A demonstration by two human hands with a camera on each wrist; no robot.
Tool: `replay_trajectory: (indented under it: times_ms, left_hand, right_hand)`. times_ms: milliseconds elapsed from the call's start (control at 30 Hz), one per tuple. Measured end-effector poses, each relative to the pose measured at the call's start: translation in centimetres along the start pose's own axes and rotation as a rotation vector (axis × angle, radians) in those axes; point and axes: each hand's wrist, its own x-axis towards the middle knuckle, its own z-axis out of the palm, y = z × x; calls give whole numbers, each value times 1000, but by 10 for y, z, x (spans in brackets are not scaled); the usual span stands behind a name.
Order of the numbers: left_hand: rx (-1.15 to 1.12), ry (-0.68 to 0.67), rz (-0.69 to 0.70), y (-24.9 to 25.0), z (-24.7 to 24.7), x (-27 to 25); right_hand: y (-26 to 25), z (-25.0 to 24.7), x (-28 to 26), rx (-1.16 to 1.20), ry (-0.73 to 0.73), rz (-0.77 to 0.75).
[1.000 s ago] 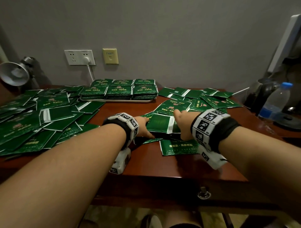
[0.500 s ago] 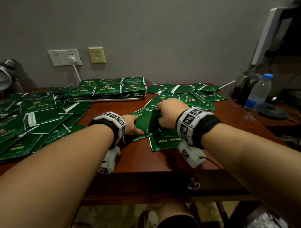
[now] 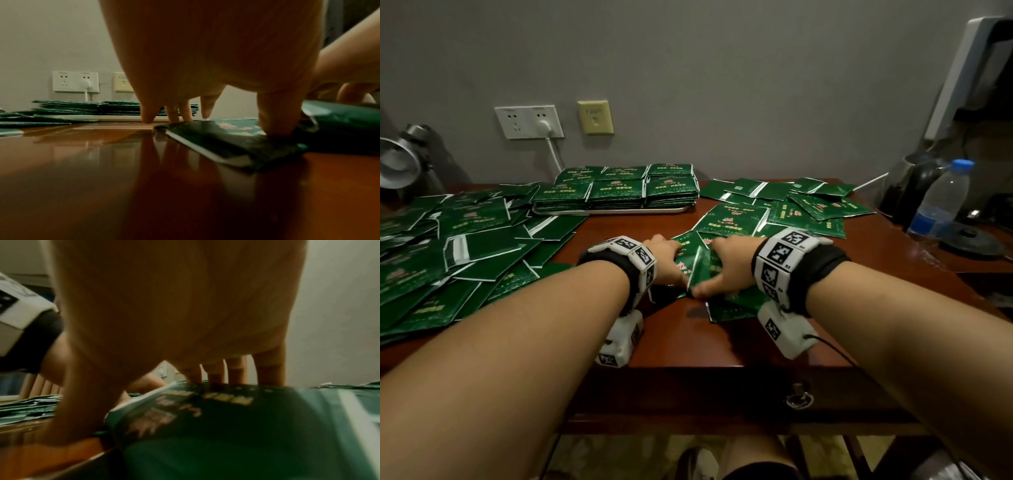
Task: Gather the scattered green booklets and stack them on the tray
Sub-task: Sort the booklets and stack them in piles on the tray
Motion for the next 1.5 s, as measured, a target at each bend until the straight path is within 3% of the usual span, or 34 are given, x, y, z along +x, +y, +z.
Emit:
replay_trajectory:
  times_ms: [133,267,367,567,833,967,1067,1200,1267,1333,1400,1500]
  left_hand:
    - [-19,32,22,-1,-2,6]
    - [-107,-32,114,5,-4,16]
    - [-92,-58,63,7,-6,18]
    - [-83,81,73,4,-9,10]
    - [-114,252,81,-15,-40,-15]
    - [-139,218,45,-19,-65,-25]
    - [-96,208,11,-21,-71,-27]
    - [28,116,-88,-32,-56,-20]
    - [55,60,-106,-38,-48,-17]
    - [35,-23,-85,-42,-42,-15]
    - [44,-94,-72,-43,-35,-14]
    - [158,-96,-81,-43,-22,-8]
  right_hand:
    - [-1,7,2,-131,0,50]
    - [-2,13,7,-52,-52,86]
    - [-3,16,11,18,-41,87]
    - [-1,17,15,64,4,96]
    - [19,-16,14,474,244,220]
    - [11,-27,21,705,412,325]
    - [0,-28,22,892,381,378]
    - [-9,-21,12,397,129,395]
    - [-14,-13,10,198,109,365]
    - [-17,-7,13,94,111,243]
    - [-21,-5,15,20,18,96]
    - [-26,-9,20,-76,-93,-19]
